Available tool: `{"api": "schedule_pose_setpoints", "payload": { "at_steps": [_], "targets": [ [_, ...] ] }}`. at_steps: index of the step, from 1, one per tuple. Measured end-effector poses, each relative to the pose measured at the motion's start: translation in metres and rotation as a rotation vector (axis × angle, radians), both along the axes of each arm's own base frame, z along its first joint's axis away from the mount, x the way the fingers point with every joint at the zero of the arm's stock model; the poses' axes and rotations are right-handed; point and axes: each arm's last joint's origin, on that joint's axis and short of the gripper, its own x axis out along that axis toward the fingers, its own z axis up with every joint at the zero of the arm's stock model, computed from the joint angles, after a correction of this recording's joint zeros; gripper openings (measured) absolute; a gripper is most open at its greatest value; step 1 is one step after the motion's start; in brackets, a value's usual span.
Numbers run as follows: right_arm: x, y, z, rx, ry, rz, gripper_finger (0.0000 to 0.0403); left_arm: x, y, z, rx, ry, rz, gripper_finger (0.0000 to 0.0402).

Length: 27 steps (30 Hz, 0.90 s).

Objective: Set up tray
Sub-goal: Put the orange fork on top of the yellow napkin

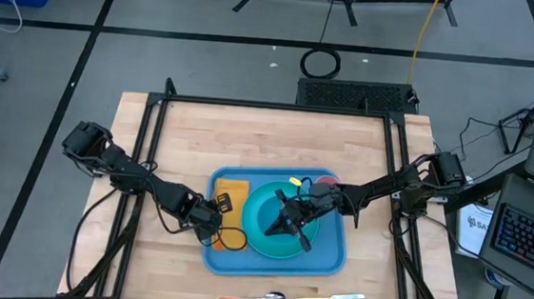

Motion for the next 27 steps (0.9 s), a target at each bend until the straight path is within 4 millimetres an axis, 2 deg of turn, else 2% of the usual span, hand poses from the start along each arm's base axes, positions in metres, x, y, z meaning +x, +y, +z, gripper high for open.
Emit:
{"api": "schedule_pose_setpoints", "payload": {
  "at_steps": [11,20,27],
  "targets": [
    [0.0,0.0,0.0,0.0,0.0,0.0,0.0,-0.0013,-0.0002,0.0008,0.104,-0.035,0.022,0.0011],
    [0.0001,0.0,-0.0002,-0.001,0.0,0.0,0.0,-0.003,-0.004,0.0007,0.118,-0.029,-0.021,0.0031],
    [0.0001,0.0,-0.0002,-0.001,0.0,0.0,0.0,-0.0045,-0.0058,0.0008,0.137,-0.032,-0.022,0.0007]
  ]
}}
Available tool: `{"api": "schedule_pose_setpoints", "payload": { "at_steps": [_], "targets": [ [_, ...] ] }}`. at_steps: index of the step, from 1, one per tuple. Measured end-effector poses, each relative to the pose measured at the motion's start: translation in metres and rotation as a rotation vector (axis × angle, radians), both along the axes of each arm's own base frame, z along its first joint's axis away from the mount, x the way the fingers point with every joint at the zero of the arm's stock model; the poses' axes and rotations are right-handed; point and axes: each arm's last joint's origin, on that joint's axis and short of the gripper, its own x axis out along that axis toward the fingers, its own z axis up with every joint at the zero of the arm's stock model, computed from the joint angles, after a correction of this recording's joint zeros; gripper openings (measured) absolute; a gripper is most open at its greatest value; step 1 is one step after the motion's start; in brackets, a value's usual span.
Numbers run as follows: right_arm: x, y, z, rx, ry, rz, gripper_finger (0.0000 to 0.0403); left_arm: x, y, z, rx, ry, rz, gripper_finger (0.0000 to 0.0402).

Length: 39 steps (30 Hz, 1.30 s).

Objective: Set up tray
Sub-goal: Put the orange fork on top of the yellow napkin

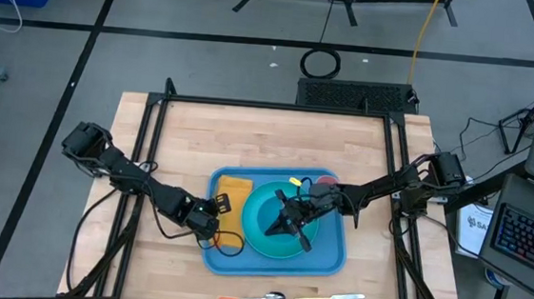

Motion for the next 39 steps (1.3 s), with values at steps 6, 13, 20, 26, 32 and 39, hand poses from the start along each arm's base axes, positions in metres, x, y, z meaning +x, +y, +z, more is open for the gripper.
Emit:
{"api": "schedule_pose_setpoints", "payload": {
  "at_steps": [6,13,20,26,32,39],
  "targets": [
    [0.0,-0.0001,0.0,0.0,0.0,0.0,0.0,-0.0021,0.0008,-0.0006,-0.005,0.01,0.038,0.0035],
    [0.0,-0.0001,0.0,-0.003,-0.002,0.0,0.0,-0.0035,-0.0015,-0.0006,0.003,0.008,0.035,0.003],
    [0.0,0.0,0.0,-0.003,-0.001,0.0,0.0,-0.002,-0.0037,0.0,-0.011,-0.017,0.036,0.0014],
    [0.0,-0.0001,0.0,-0.003,-0.002,0.0,0.0,-0.0014,-0.0019,0.0002,0.006,-0.028,0.053,0.001],
    [-0.0001,0.0,-0.0001,-0.003,-0.002,0.0,0.0,-0.0017,0.0013,-0.0009,-0.053,0.005,0.091,0.0014],
    [0.0,0.0,0.0,-0.003,-0.002,0.0,0.0,0.002,0.0047,-0.0009,-0.125,0.003,0.124,0.002]
  ]
}}
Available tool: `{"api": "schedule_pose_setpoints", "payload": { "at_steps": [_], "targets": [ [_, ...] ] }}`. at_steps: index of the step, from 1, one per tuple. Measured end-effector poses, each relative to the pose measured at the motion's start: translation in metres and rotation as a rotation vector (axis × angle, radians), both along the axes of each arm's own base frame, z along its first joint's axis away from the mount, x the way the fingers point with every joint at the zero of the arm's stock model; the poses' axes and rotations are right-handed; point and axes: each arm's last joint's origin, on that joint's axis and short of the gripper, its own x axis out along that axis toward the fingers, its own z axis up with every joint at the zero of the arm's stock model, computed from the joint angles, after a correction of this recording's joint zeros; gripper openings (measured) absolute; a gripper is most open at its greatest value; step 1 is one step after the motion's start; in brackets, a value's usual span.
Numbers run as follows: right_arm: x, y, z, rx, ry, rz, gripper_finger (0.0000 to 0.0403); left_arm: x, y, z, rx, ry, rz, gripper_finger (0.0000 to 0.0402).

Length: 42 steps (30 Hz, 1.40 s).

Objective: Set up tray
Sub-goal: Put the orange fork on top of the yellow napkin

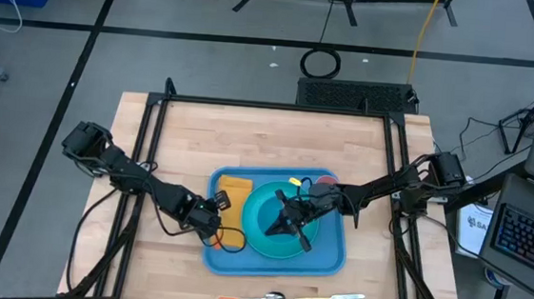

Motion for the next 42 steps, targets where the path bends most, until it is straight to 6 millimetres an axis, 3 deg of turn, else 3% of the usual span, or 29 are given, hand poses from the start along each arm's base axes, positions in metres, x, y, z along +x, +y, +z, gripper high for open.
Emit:
{"api": "schedule_pose_setpoints", "payload": {
  "at_steps": [8,16,21,26,33,37,42],
  "targets": [
    [0.001,0.0,-0.002,0.0,0.001,0.0,0.0,0.003,0.004,0.0,-0.032,-0.012,0.04,0.001],
    [0.007,0.001,-0.021,0.008,0.022,-0.003,0.0,0.002,0.006,0.0,0.009,-0.01,0.058,0.0019],
    [0.008,0.001,-0.019,0.015,-0.004,-0.004,0.0,0.002,0.005,0.001,0.095,-0.058,0.078,0.0004],
    [0.008,0.001,-0.018,0.016,-0.011,-0.003,0.0,0.002,0.005,0.003,0.142,-0.112,0.129,0.0024],
    [0.008,0.0,-0.017,0.018,-0.024,-0.007,0.0,0.008,0.002,0.004,0.02,-0.207,0.27,0.0009],
    [0.008,0.0,-0.017,0.018,-0.024,-0.008,0.0,0.009,-0.005,0.006,-0.207,-0.153,0.282,0.0008],
    [0.008,0.0,-0.016,0.019,-0.032,-0.01,0.0,0.01,-0.007,0.006,-0.307,-0.137,0.32,0.0017]
  ]
}}
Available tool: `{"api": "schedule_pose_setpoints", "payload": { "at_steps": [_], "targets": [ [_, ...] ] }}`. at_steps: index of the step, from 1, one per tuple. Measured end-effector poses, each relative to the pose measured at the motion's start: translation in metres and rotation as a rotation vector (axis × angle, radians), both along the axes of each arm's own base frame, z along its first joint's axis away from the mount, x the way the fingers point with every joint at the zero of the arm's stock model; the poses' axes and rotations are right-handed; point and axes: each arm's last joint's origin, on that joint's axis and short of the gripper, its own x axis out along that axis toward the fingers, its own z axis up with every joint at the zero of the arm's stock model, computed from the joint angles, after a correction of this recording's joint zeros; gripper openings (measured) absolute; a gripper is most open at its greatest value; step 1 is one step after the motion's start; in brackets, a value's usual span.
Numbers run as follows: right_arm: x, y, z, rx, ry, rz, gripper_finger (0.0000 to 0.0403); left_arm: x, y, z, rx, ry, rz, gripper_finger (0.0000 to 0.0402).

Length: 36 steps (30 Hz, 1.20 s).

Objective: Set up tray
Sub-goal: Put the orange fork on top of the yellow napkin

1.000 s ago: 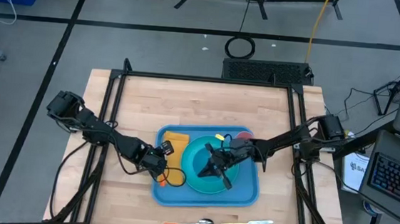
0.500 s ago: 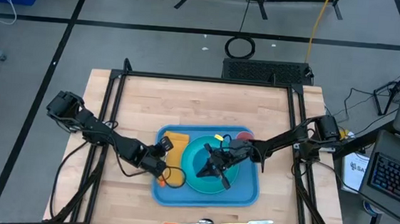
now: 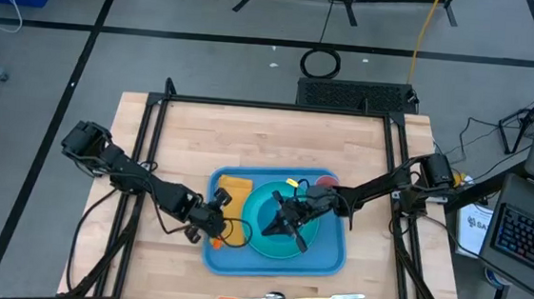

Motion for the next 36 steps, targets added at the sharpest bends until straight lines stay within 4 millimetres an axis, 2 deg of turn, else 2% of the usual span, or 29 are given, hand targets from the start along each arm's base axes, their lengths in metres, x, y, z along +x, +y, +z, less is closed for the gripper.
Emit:
{"api": "schedule_pose_setpoints", "payload": {
  "at_steps": [5,11,17,20,23,29,36],
  "targets": [
    [0.0,0.0,0.0,0.0,0.001,-0.001,0.0,0.003,0.0,0.001,-0.073,-0.002,0.012,0.0004],
    [0.0,0.0,0.0,0.0,0.001,-0.001,0.0,0.004,-0.001,0.001,-0.15,0.005,0.001,0.0019],
    [0.0,0.0,0.0,0.0,0.001,-0.001,0.0,0.004,-0.002,0.001,-0.174,0.013,-0.008,0.0004],
    [0.0,0.0,0.0,0.0,0.0,-0.001,0.0,0.006,-0.003,0.002,-0.199,0.003,-0.018,0.0011],
    [0.0,0.0,0.0,0.0,0.0,-0.001,0.0,0.008,-0.003,-0.003,-0.219,0.021,-0.025,0.0017],
    [0.0,0.0,-0.001,-0.001,0.007,-0.001,0.0,0.012,0.003,-0.013,-0.286,0.087,0.002,0.0005],
    [0.0,0.0,-0.001,-0.001,0.007,-0.001,0.0,0.009,0.006,-0.011,-0.247,0.094,0.029,0.0014]
  ]
}}
